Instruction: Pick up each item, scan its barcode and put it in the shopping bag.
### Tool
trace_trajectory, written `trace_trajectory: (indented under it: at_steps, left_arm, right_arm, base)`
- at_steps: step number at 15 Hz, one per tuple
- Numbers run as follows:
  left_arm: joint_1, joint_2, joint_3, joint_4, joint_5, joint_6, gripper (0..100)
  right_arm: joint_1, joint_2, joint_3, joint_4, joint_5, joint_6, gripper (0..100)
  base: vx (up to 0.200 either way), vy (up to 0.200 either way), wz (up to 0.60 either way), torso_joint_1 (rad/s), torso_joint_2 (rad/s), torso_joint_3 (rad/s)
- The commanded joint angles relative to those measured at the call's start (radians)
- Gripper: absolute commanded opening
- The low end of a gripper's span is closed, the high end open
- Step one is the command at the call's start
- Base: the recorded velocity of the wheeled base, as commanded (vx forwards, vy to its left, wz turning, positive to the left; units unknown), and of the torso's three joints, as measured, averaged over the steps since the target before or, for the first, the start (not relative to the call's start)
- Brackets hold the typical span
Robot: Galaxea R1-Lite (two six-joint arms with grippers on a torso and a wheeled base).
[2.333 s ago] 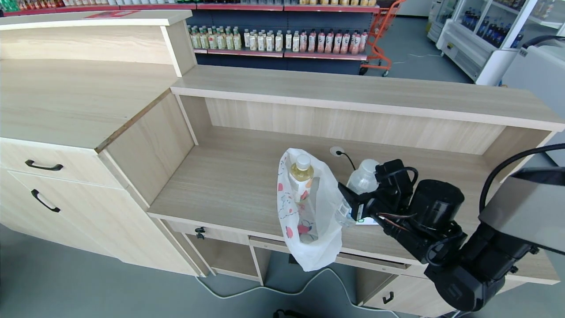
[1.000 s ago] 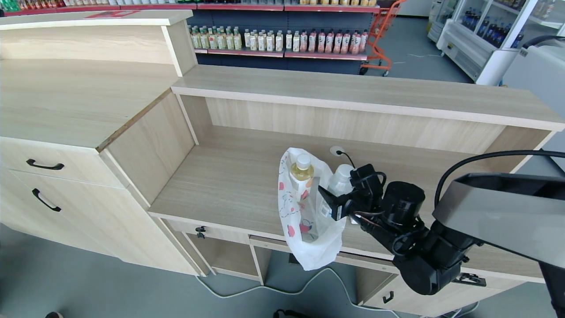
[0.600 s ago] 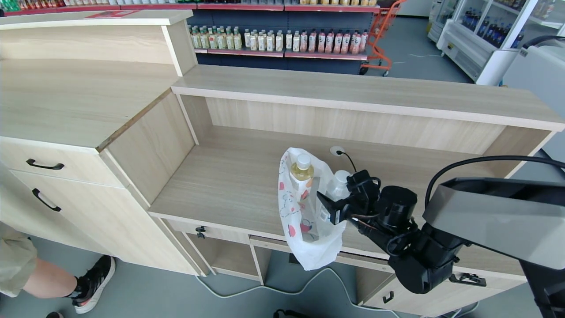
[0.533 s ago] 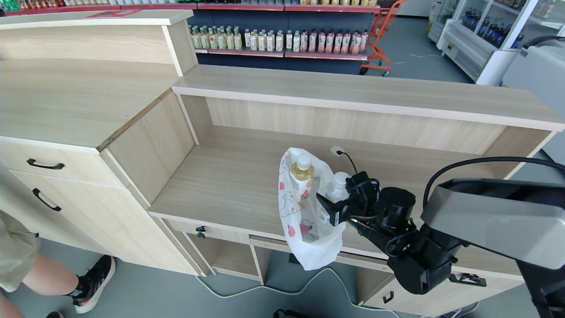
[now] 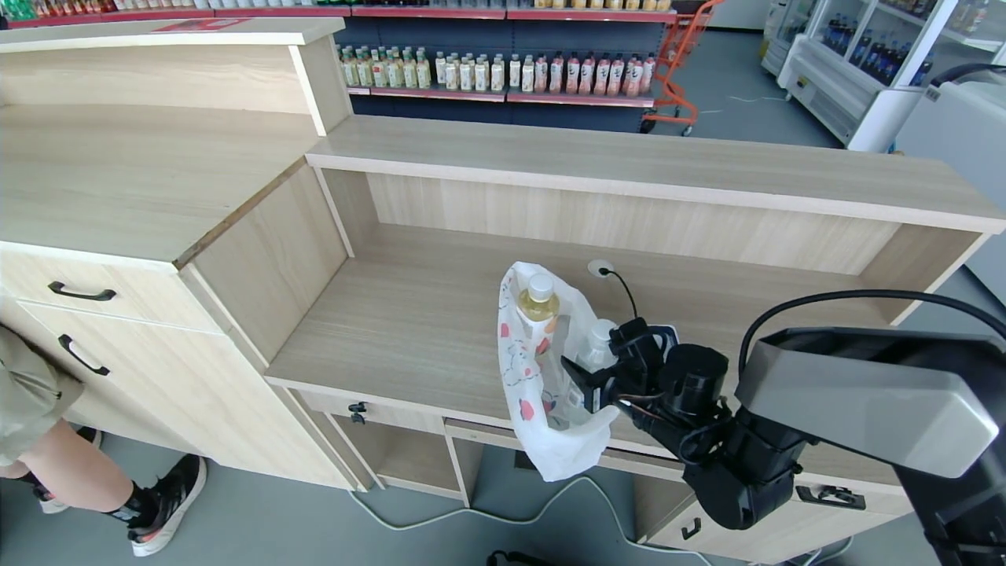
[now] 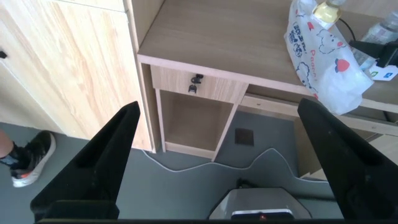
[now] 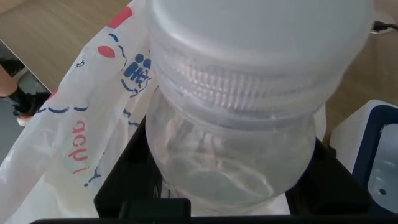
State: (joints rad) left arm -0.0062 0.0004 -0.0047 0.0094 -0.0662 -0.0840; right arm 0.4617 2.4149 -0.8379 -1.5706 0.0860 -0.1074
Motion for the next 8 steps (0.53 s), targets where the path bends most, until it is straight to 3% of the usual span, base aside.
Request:
trace_trajectory:
  at_steps: [1,2,8]
  left_arm:
    - [0.0,0.0,0.0,0.0,0.0,0.0,100]
    - [0.0,0.0,0.0,0.0,0.0,0.0,100]
    - [0.0,0.0,0.0,0.0,0.0,0.0,100]
  right_arm:
    - [0.0,0.009,0.002,0.0,0.0,-0.001,0]
    - [0.0,0.009,0.005,0.0,0.0,-0.001,100]
    - [-0.006,-0.051,0.0,0.0,0.001,0.011,100]
  base:
    - [0.0,0.0,0.0,0.0,0.0,0.0]
    - [0.0,0.0,0.0,0.0,0.0,0.0]
    - [0.0,0.0,0.0,0.0,0.0,0.0]
